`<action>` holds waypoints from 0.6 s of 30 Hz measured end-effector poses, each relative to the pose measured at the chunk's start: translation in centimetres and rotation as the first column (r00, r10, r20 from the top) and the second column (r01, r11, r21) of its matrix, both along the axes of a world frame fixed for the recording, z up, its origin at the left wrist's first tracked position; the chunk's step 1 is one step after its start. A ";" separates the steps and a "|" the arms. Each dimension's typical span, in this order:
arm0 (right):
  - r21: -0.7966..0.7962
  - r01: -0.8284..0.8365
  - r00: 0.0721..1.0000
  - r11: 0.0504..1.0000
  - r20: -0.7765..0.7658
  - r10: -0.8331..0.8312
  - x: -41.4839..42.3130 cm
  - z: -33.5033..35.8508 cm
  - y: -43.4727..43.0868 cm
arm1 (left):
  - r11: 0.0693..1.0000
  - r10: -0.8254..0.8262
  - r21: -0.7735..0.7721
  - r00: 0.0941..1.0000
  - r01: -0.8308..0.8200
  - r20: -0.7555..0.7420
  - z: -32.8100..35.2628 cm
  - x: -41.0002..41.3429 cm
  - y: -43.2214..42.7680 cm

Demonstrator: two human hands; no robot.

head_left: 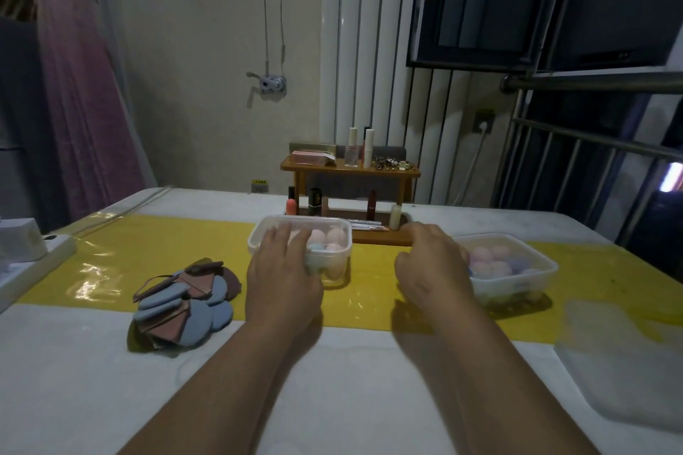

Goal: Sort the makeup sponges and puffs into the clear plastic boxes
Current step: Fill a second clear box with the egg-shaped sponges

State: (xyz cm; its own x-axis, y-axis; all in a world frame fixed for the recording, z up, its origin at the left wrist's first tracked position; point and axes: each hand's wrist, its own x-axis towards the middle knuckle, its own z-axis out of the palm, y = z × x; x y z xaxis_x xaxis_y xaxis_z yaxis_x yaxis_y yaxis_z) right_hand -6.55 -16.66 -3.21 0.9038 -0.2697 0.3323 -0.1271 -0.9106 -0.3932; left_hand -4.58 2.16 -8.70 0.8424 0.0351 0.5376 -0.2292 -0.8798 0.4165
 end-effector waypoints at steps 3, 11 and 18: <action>-0.063 0.103 0.991 0.993 -0.074 -0.107 0.1 0.1 -1.1 | 0.987 -0.014 0.159 1.000 0.018 -0.024 -0.7 0.3 -0.6; -0.152 0.262 0.924 0.953 -0.246 -0.293 0.5 -0.7 -2.2 | 0.966 0.004 0.257 1.000 0.003 -0.028 -1.1 0.6 -1.4; 0.075 -0.146 0.983 0.986 -0.104 0.154 1.1 -1.4 -0.3 | 0.969 -0.016 0.245 0.999 0.024 -0.035 -0.9 0.6 -1.1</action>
State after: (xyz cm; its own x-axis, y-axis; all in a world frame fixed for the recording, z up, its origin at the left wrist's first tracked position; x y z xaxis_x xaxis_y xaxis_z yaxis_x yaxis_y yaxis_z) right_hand -5.44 -16.98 -4.64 0.9655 -0.1467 0.2150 -0.0368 -0.8947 -0.4452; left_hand -4.01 1.02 -9.59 0.8590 -0.1111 0.4997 -0.2372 -0.9514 0.1962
